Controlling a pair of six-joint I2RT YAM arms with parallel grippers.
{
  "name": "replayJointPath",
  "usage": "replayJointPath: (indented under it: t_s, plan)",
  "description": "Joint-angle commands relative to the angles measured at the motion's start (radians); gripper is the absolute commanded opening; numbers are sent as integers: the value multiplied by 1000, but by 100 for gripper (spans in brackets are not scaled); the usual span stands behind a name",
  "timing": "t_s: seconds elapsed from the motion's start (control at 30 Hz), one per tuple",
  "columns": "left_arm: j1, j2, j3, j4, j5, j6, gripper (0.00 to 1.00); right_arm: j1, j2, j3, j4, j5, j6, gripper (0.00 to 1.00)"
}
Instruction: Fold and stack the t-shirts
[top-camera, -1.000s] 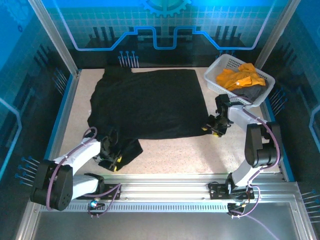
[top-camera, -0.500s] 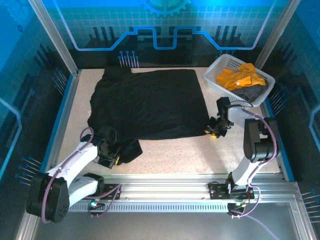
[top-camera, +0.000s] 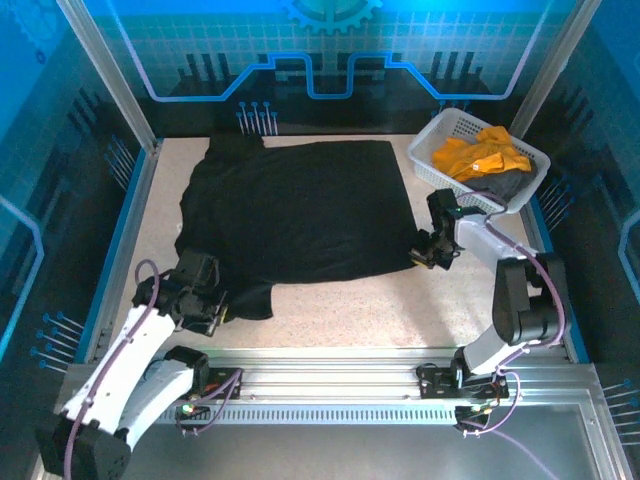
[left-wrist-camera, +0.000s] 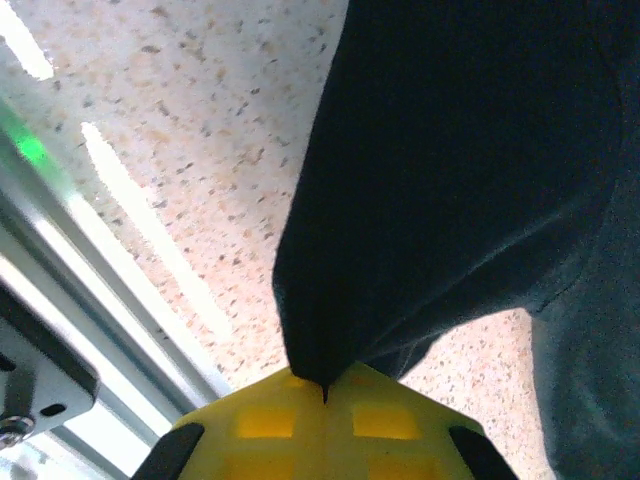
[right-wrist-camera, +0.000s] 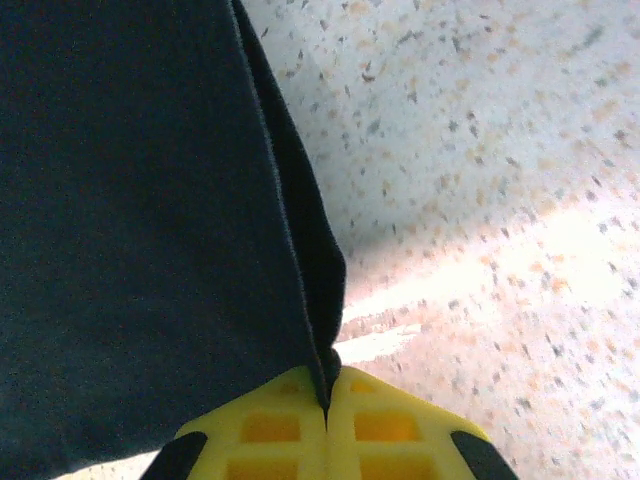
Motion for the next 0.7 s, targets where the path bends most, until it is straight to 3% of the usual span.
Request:
replayJointPath:
  t_s: [0.0,0.33,0.57,0.67]
  plan:
    - [-25,-57,-2,-164,-19,-61,0,30,-76,-62,-106,74,37,0]
    - [-132,-136,40,-295,-47,-117,0,87,-343,-190,-221,112,79,0]
    - [-134,22,143,-56,-135,21,0,115,-280,-129,-211,92,47,0]
    - [-85,127,222,54,-140,109,0,95,-249,-54,-218,91,29,0]
